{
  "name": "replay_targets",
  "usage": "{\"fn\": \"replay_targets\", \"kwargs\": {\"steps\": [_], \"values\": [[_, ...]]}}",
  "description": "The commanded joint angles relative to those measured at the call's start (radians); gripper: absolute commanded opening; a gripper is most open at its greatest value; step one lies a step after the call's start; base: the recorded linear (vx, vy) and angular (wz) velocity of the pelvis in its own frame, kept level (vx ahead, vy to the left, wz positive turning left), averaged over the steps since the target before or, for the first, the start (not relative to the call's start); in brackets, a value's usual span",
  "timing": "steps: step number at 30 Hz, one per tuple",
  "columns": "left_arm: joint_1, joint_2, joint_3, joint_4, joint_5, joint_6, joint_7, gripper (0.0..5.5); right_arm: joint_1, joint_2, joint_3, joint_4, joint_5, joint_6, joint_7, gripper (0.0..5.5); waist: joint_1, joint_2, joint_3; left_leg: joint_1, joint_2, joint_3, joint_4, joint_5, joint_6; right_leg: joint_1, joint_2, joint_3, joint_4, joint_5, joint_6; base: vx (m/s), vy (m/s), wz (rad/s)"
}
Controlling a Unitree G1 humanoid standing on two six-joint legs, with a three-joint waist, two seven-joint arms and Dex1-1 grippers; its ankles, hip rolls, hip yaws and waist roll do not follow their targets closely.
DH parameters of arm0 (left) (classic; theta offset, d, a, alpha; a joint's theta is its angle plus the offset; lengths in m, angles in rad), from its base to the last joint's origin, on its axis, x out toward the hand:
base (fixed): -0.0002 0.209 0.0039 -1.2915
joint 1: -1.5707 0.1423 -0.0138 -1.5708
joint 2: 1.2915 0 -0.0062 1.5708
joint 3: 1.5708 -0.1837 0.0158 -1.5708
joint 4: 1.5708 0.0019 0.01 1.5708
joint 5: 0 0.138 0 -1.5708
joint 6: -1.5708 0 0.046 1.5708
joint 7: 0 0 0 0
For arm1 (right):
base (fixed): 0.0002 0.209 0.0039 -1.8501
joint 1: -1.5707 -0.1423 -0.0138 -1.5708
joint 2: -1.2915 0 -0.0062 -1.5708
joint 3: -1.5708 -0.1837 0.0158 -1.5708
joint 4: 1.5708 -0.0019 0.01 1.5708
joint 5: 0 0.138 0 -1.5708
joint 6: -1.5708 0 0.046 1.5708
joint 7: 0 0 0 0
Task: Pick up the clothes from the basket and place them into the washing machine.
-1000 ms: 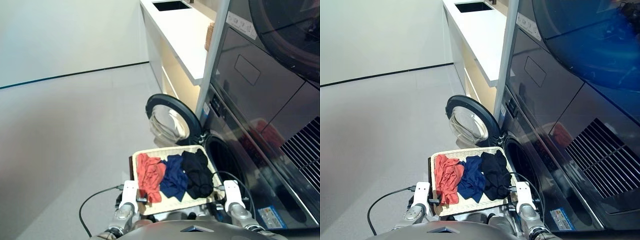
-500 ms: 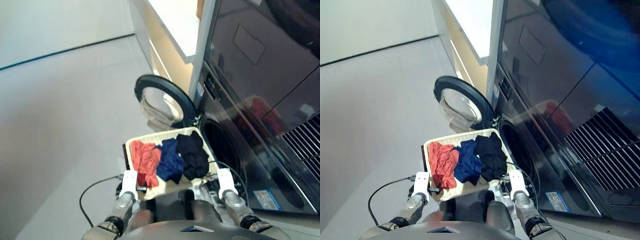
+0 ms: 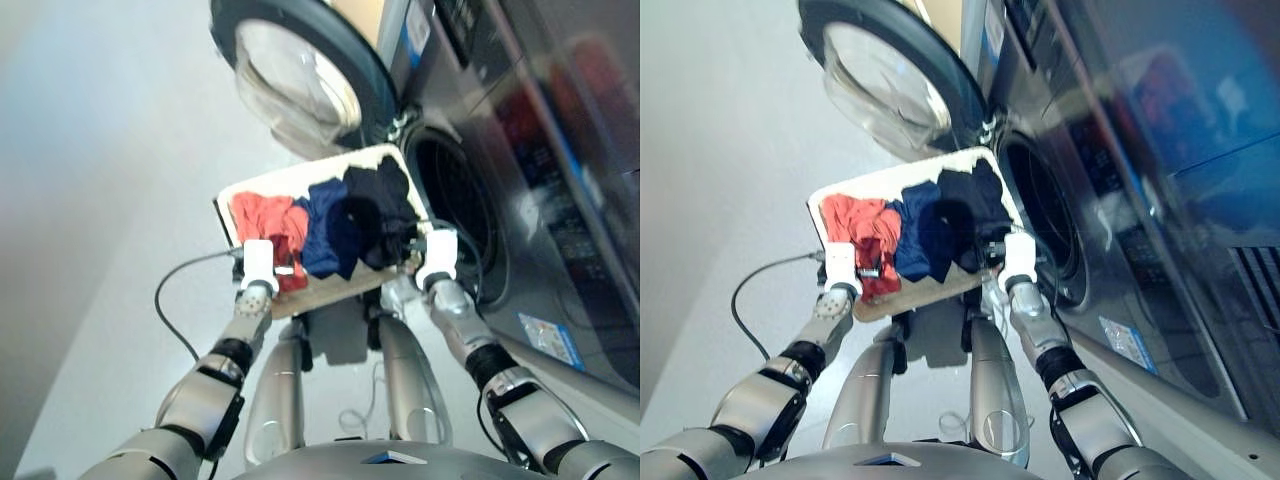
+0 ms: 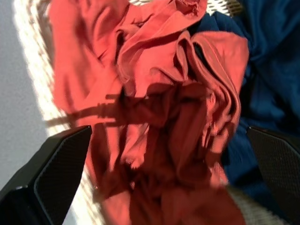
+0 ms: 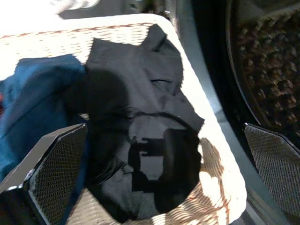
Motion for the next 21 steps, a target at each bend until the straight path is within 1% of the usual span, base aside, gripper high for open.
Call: {"fn": "replay_targets", "kwargs": {"steps": [1, 4, 5, 6, 7, 8, 9, 11, 13, 14, 15, 17, 21], "values": [[-0.032, 0.046, 0.039, 0.003, -0.038, -0.048, 0.039, 5.50, 0.029, -0.008, 0.007, -0.155, 0.059, -0.087, 0.012, 5.50, -0.035, -0.010, -0.059, -0.112, 0.022, -0.019, 0.121, -0.061, -0.010, -0.077, -0.054, 0.048, -0.074, 0.107, 0.124, 0.000, 0.000, 0.000], [-0.085, 0.087, 0.075, 0.029, -0.085, -0.052, 0.050, 5.50, 0.025, -0.007, 0.005, -0.220, 0.102, -0.104, 0.027, 5.50, -0.055, -0.017, -0.058, -0.221, 0.024, -0.035, 0.209, -0.088, -0.008, -0.166, -0.045, 0.055, -0.027, 0.104, 0.121, 0.000, 0.000, 0.000], [-0.099, 0.102, 0.083, 0.034, -0.088, -0.050, 0.056, 5.50, 0.023, -0.003, 0.003, -0.236, 0.116, -0.110, 0.032, 5.50, -0.062, -0.020, -0.058, -0.251, 0.022, -0.039, 0.236, -0.099, -0.006, -0.193, -0.039, 0.062, -0.009, 0.100, 0.118, 0.000, 0.000, 0.000], [-0.111, 0.118, 0.089, 0.033, -0.091, -0.052, 0.059, 5.50, 0.023, -0.004, 0.009, -0.250, 0.116, -0.111, 0.038, 5.50, -0.068, -0.022, -0.059, -0.279, 0.023, -0.046, 0.266, -0.109, -0.004, -0.215, -0.037, 0.067, 0.010, 0.098, 0.118, 0.000, 0.000, 0.000], [-0.121, 0.131, 0.091, 0.030, -0.090, -0.054, 0.063, 5.50, 0.025, -0.006, 0.009, -0.262, 0.120, -0.113, 0.050, 5.50, -0.071, -0.022, -0.061, -0.310, 0.024, -0.047, 0.299, -0.118, -0.001, -0.238, -0.033, 0.068, 0.030, 0.096, 0.115, 0.073, 0.025, -0.123], [-0.124, 0.143, 0.096, 0.030, -0.092, -0.054, 0.062, 5.50, 0.025, -0.008, 0.012, -0.269, 0.127, -0.114, 0.061, 5.50, -0.067, -0.017, -0.060, -0.311, 0.034, -0.053, 0.322, -0.159, -0.005, -0.249, -0.019, 0.069, 0.058, 0.064, 0.120, 0.077, 0.030, -0.199], [-0.131, 0.155, 0.102, 0.032, -0.095, -0.055, 0.065, 5.50, 0.024, -0.006, 0.016, -0.276, 0.135, -0.115, 0.067, 5.50, -0.068, -0.018, -0.059, -0.329, 0.039, -0.052, 0.343, -0.168, -0.003, -0.265, -0.013, 0.072, 0.070, 0.063, 0.119, 0.070, 0.030, -0.228], [-0.147, 0.176, 0.108, 0.032, -0.103, -0.058, 0.070, 5.50, 0.017, -0.007, 0.024, -0.286, 0.145, -0.114, 0.087, 5.50, -0.071, -0.020, -0.060, -0.367, 0.042, -0.054, 0.376, -0.178, 0.000, -0.291, -0.007, 0.073, 0.079, 0.065, 0.119, -0.014, 0.034, -0.245], [-0.161, 0.194, 0.116, 0.041, -0.111, -0.056, 0.069, 3.73, 0.015, -0.004, 0.032, -0.290, 0.155, -0.112, 0.100, 5.50, -0.071, -0.021, -0.059, -0.384, 0.045, -0.055, 0.395, -0.184, 0.004, -0.308, 0.000, 0.076, 0.086, 0.064, 0.119, -0.002, 0.030, -0.229], [-0.163, 0.196, 0.124, 0.043, -0.123, -0.055, 0.063, 2.11, 0.016, -0.001, 0.034, -0.291, 0.162, -0.111, 0.107, 5.50, -0.073, -0.021, -0.059, -0.386, 0.047, -0.053, 0.395, -0.186, 0.004, -0.310, 0.000, 0.077, 0.086, 0.064, 0.120, 0.005, 0.022, -0.202], [-0.160, 0.194, 0.126, 0.044, -0.131, -0.055, 0.056, 0.00, 0.017, 0.000, 0.038, -0.289, 0.164, -0.110, 0.110, 5.50, -0.072, -0.020, -0.059, -0.384, 0.048, -0.053, 0.394, -0.186, 0.004, -0.309, 0.001, 0.078, 0.085, 0.065, 0.120, 0.000, 0.000, 0.000], [-0.160, 0.186, 0.128, 0.033, -0.142, -0.063, 0.048, 0.00, 0.020, 0.000, 0.041, -0.284, 0.167, -0.108, 0.125, 5.50, -0.070, -0.019, -0.065, -0.373, 0.044, -0.049, 0.382, -0.185, 0.003, -0.302, -0.003, 0.081, 0.075, 0.064, 0.118, 0.000, 0.000, 0.000], [-0.145, 0.160, 0.128, 0.019, -0.152, -0.078, 0.034, 0.00, 0.018, -0.007, 0.044, -0.254, 0.143, -0.102, 0.142, 5.50, -0.063, -0.014, -0.078, -0.345, 0.039, -0.053, 0.359, -0.183, 0.000, -0.282, -0.009, 0.078, 0.056, 0.061, 0.115, 0.000, 0.000, 0.000]]}}
